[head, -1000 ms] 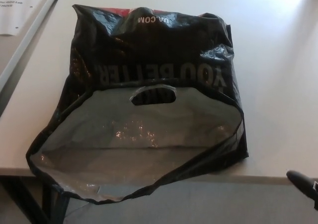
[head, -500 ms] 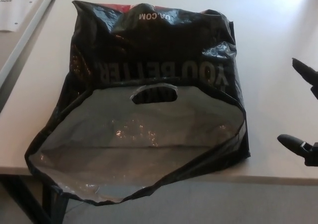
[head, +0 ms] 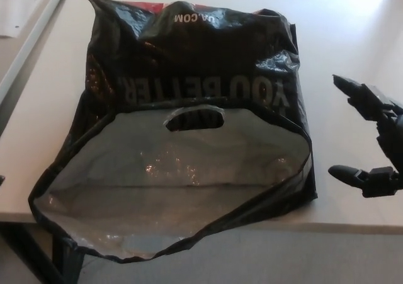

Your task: A plastic bag is kept infront of the robot in the middle of the desk and the robot uses both its hands to grab it from the top and lifts it up and then releases it.

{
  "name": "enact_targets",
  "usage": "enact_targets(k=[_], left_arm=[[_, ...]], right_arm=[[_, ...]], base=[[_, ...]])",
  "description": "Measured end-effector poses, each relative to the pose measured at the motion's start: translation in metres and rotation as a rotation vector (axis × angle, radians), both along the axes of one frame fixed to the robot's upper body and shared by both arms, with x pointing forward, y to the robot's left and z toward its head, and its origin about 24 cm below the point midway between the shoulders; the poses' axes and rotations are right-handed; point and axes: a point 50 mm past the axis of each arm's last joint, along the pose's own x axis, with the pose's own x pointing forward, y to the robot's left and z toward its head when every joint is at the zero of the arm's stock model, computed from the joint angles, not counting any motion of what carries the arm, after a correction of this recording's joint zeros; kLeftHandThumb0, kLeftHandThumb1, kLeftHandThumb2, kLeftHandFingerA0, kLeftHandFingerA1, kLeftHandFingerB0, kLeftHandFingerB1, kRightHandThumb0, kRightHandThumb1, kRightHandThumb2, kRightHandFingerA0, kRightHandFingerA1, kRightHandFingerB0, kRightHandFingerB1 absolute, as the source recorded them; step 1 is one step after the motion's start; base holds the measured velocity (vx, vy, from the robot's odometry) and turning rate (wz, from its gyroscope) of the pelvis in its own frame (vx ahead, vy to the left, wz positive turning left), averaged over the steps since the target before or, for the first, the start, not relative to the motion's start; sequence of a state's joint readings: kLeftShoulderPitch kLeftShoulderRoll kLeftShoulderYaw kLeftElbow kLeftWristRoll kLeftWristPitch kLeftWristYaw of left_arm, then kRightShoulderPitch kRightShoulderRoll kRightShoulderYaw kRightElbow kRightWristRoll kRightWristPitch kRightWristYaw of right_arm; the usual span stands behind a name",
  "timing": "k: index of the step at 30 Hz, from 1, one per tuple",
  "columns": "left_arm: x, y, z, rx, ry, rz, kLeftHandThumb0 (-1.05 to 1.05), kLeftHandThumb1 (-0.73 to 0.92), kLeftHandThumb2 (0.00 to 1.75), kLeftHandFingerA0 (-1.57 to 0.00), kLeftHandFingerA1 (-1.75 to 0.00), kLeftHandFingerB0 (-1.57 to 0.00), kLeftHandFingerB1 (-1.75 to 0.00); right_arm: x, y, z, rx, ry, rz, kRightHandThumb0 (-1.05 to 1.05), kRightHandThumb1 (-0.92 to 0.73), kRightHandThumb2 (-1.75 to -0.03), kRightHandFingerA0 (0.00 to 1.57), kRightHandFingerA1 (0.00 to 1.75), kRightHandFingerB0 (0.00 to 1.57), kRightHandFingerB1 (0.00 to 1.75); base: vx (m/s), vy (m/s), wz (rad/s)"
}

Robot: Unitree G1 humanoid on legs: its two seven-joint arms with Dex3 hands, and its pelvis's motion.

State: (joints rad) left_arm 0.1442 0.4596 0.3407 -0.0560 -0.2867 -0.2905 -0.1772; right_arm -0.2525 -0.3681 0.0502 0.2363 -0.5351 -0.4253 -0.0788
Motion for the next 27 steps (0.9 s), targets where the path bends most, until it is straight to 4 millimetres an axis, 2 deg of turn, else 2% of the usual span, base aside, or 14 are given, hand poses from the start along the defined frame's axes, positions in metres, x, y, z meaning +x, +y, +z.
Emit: enact_targets(k=[2, 4, 5, 6, 7, 11, 13, 14, 16, 19, 20, 21, 22, 27], left_arm=[[0.009, -0.004, 0.0, 0.011, 0.032, -0.027, -0.43, 0.44, 0.55, -0.15, -0.33, -0.01, -0.23], [0.016, -0.007, 0.0, 0.013, 0.06, -0.048, -0.48, 0.45, 0.55, -0.12, -0.32, 0.0, -0.19], [0.019, -0.009, 0.0, 0.013, 0.069, -0.055, -0.52, 0.31, 0.71, -0.09, -0.37, 0.0, -0.17], [0.023, -0.01, -0.001, 0.013, 0.085, -0.064, -0.53, 0.33, 0.72, -0.01, -0.29, 0.0, -0.15], [0.027, -0.011, -0.001, 0.014, 0.1, -0.071, -0.52, 0.32, 0.71, -0.01, -0.3, 0.0, -0.15], [0.04, -0.01, -0.005, 0.022, 0.176, -0.078, -0.46, 0.28, 0.69, -0.02, -0.43, 0.0, -0.19], [0.046, -0.006, -0.008, 0.024, 0.22, -0.067, -0.41, 0.27, 0.7, -0.01, -0.36, 0.0, -0.22], [0.047, -0.003, -0.01, 0.025, 0.24, -0.059, -0.37, 0.39, 0.67, -0.03, -0.3, 0.0, -0.12], [0.048, 0.001, -0.015, 0.033, 0.288, -0.043, -0.37, 0.41, 0.68, -0.08, -0.41, -0.01, -0.17], [0.048, 0.004, -0.022, 0.039, 0.353, -0.038, -0.38, 0.41, 0.68, -0.08, -0.39, 0.0, -0.17], [0.048, 0.005, -0.024, 0.039, 0.366, -0.039, -0.33, 0.47, 0.54, -0.11, -0.28, 0.0, -0.21], [0.048, 0.005, -0.026, 0.043, 0.387, -0.041, -0.33, 0.47, 0.54, -0.11, -0.28, 0.0, -0.21], [0.048, 0.006, -0.027, 0.048, 0.401, -0.043, -0.36, 0.4, 0.68, -0.04, -0.37, -0.01, -0.16], [0.046, 0.007, -0.033, 0.083, 0.467, -0.063, -0.43, 0.49, 0.55, -0.11, -0.31, 0.0, -0.21]], right_arm=[[0.0, 0.006, -0.004, -0.021, 0.008, 0.012, -0.32, -0.4, -0.52, 0.4, 0.54, 0.1, 0.31], [0.0, 0.01, -0.006, -0.038, 0.012, 0.024, -0.38, -0.36, -0.59, 0.34, 0.55, 0.07, 0.34], [0.0, 0.012, -0.007, -0.041, 0.014, 0.029, -0.38, -0.35, -0.59, 0.3, 0.55, 0.07, 0.34], [0.0, 0.015, -0.008, -0.045, 0.016, 0.037, -0.4, -0.35, -0.59, 0.27, 0.55, 0.07, 0.35], [-0.001, 0.017, -0.01, -0.049, 0.017, 0.043, -0.42, -0.35, -0.6, 0.47, 0.63, 0.1, 0.4], [-0.002, 0.028, -0.01, -0.049, 0.013, 0.069, -0.39, -0.37, -0.6, 0.31, 0.52, 0.07, 0.29], [-0.004, 0.033, -0.008, -0.041, 0.006, 0.079, -0.35, -0.42, -0.54, 0.3, 0.47, 0.06, 0.25], [-0.004, 0.035, -0.008, -0.038, 0.005, 0.083, -0.37, -0.42, -0.55, 0.34, 0.49, 0.07, 0.25], [-0.005, 0.042, -0.007, -0.036, 0.002, 0.096, -0.42, -0.37, -0.61, 0.36, 0.54, 0.06, 0.33], [-0.006, 0.046, -0.008, -0.028, 0.006, 0.108, -0.43, -0.37, -0.6, 0.37, 0.55, 0.08, 0.38], [-0.006, 0.046, -0.008, -0.027, 0.008, 0.109, -0.41, -0.38, -0.59, 0.33, 0.53, 0.07, 0.37], [-0.006, 0.047, -0.009, -0.025, 0.009, 0.109, -0.41, -0.38, -0.59, 0.33, 0.53, 0.07, 0.37], [-0.007, 0.047, -0.009, -0.021, 0.012, 0.109, -0.41, -0.38, -0.61, 0.31, 0.53, 0.06, 0.32], [-0.011, 0.05, -0.012, 0.009, 0.031, 0.107, -0.41, -0.4, -0.63, 0.33, 0.54, 0.05, 0.35]], base=[[0.0, 0.0, 0.0], [0.0, 0.0, 0.0], [0.0, 0.0, 0.0], [0.0, 0.0, 0.0], [0.0, 0.0, 0.0], [0.0, 0.0, 0.0], [0.0, 0.0, 0.0], [0.0, 0.0, 0.0], [0.0, 0.0, 0.0], [0.0, 0.0, 0.0], [0.0, 0.0, 0.0], [0.0, 0.0, 0.0], [0.0, 0.0, 0.0], [0.0, 0.0, 0.0]])
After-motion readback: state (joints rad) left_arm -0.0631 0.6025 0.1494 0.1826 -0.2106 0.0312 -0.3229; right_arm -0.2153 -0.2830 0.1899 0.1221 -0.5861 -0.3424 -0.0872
